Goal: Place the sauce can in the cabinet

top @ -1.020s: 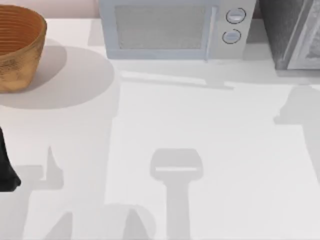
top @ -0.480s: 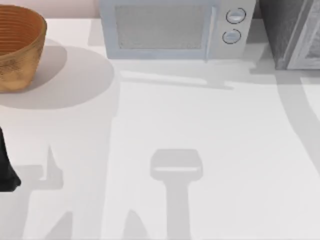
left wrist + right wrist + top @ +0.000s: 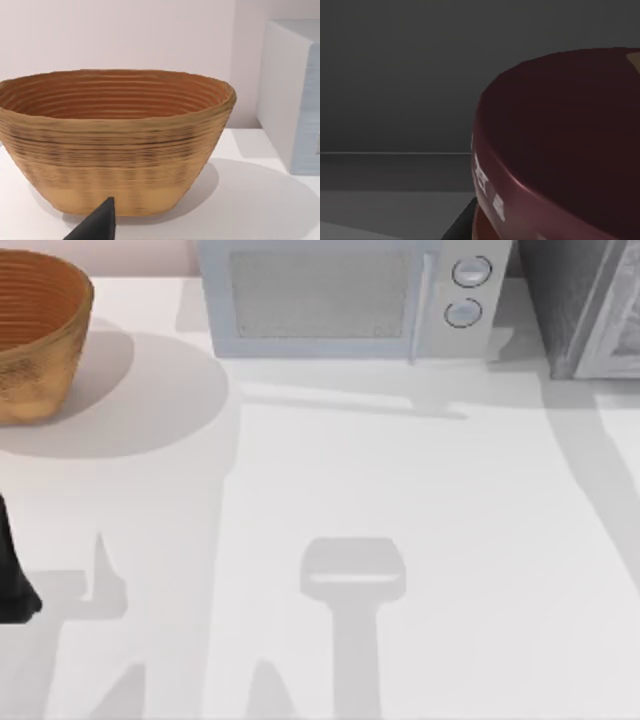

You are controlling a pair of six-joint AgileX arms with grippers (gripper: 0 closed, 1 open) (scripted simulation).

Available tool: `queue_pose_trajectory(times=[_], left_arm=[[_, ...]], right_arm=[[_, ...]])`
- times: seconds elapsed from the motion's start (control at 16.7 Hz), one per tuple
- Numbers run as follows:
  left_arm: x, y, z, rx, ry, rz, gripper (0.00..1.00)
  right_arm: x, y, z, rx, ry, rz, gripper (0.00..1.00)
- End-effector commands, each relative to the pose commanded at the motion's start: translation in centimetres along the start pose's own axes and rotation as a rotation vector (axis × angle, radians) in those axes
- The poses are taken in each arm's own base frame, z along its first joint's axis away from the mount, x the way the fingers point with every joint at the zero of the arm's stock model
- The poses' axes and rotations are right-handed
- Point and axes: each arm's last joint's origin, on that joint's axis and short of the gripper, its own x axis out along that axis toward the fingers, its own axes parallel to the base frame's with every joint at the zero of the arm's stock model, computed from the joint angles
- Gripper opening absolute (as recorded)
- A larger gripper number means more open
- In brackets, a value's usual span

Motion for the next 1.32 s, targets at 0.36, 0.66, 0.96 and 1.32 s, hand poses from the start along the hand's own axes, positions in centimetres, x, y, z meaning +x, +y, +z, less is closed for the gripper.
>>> queue_pose_trajectory(times=[0.36, 0.66, 0.96, 1.32], left_arm=[[0.0, 0.0, 0.0, 0.000, 0.000, 0.000, 1.00], [0.0, 0.0, 0.0, 0.000, 0.000, 0.000, 1.00], [0.0, 0.0, 0.0, 0.000, 0.000, 0.000, 1.00], [0.0, 0.0, 0.0, 0.000, 0.000, 0.000, 1.00]], right_arm=[[2.0, -0.2, 0.2, 0.004, 0.001, -0.014, 0.00], [9.5, 0.1, -0.9, -0.007, 0.025, -0.011, 0.00], [14.6, -0.2, -2.0, 0.001, 0.006, -0.006, 0.00], [15.0, -0.3, -2.0, 0.002, 0.000, -0.003, 0.08]])
